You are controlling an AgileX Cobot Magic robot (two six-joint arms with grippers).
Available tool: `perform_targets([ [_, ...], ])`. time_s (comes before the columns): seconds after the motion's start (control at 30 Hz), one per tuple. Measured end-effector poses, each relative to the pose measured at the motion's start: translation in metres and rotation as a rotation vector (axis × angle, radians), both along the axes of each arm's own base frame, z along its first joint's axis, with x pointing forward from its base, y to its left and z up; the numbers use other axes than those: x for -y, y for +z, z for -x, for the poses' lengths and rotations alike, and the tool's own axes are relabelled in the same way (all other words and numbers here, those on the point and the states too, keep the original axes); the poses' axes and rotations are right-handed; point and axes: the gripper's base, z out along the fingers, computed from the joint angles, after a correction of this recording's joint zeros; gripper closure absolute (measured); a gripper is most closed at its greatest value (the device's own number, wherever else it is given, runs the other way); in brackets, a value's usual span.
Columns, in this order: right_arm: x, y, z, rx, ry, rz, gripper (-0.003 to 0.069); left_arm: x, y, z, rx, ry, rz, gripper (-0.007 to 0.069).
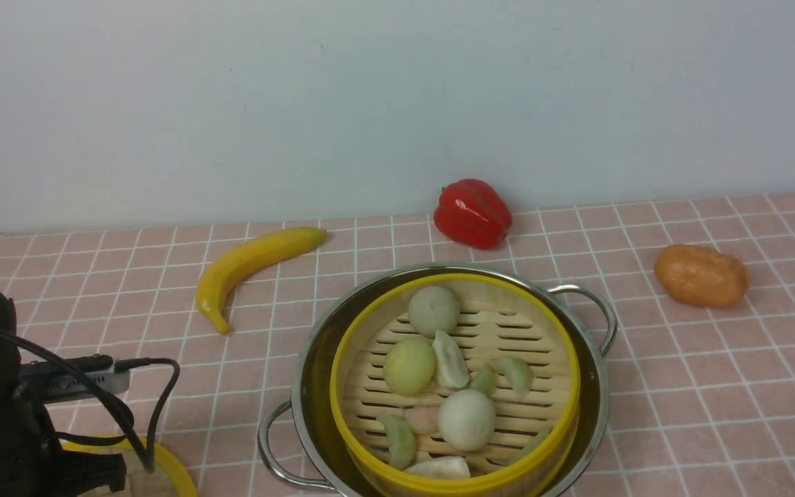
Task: Place the steamer in the pot on the pink tablecloth, and put the lid on the steamer.
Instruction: 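Grasp the bamboo steamer lid lying on the table by its centre knob, then place the yellow bamboo steamer lid onto the steamer in the pot with the left gripper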
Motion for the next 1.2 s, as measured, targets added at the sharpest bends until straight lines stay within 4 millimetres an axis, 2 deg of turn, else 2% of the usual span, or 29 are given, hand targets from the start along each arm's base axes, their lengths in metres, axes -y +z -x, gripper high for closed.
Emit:
perform_targets([
  [0.23, 0.0, 0.0, 0.0, 0.0, 0.0, 0.0, 0.0419, -0.001, 0.0, -0.002, 0.026, 0.01, -0.015, 0.0398],
  [0.33, 0.0, 0.0, 0.0, 0.0, 0.0, 0.0, 0.0419, -0.001, 0.0, -0.001, 0.012, 0.013, -0.013, 0.0497],
  [0.4, 0.0, 0.0, 0.0, 0.0, 0.0, 0.0, 0.0419, -0.001, 0.0, 0.0, -0.001, 0.015, -0.013, 0.0512],
  [0.53, 0.0, 0.0, 0.0, 0.0, 0.0, 0.0, 0.0419, -0.001, 0.001, 0.001, -0.022, -0.025, -0.002, 0.051],
  [0.67, 0.0, 0.0, 0.0, 0.0, 0.0, 0.0, 0.0419, -0.001, 0.012, -0.006, -0.011, -0.088, 0.008, 0.051],
  [0.87, 0.0, 0.0, 0.0, 0.0, 0.0, 0.0, 0.0419, 0.002, 0.081, -0.043, 0.142, -0.224, -0.011, 0.051],
  [0.93, 0.0, 0.0, 0.0, 0.0, 0.0, 0.0, 0.0419, 0.005, 0.089, -0.048, 0.171, -0.255, -0.015, 0.051],
  [0.97, 0.0, 0.0, 0.0, 0.0, 0.0, 0.0, 0.0419, 0.014, 0.106, -0.059, 0.227, -0.325, -0.022, 0.051],
  [1.03, 0.0, 0.0, 0.0, 0.0, 0.0, 0.0, 0.0419, 0.033, 0.126, -0.075, 0.297, -0.428, -0.026, 0.051],
  [1.13, 0.0, 0.0, 0.0, 0.0, 0.0, 0.0, 0.0419, 0.062, 0.145, -0.094, 0.369, -0.553, -0.025, 0.051],
  [1.17, 0.0, 0.0, 0.0, 0.0, 0.0, 0.0, 0.0419, 0.067, 0.145, -0.095, 0.369, -0.571, -0.023, 0.051],
  [1.2, 0.0, 0.0, 0.0, 0.0, 0.0, 0.0, 0.0419, 0.085, 0.15, -0.103, 0.389, -0.646, -0.018, 0.051],
])
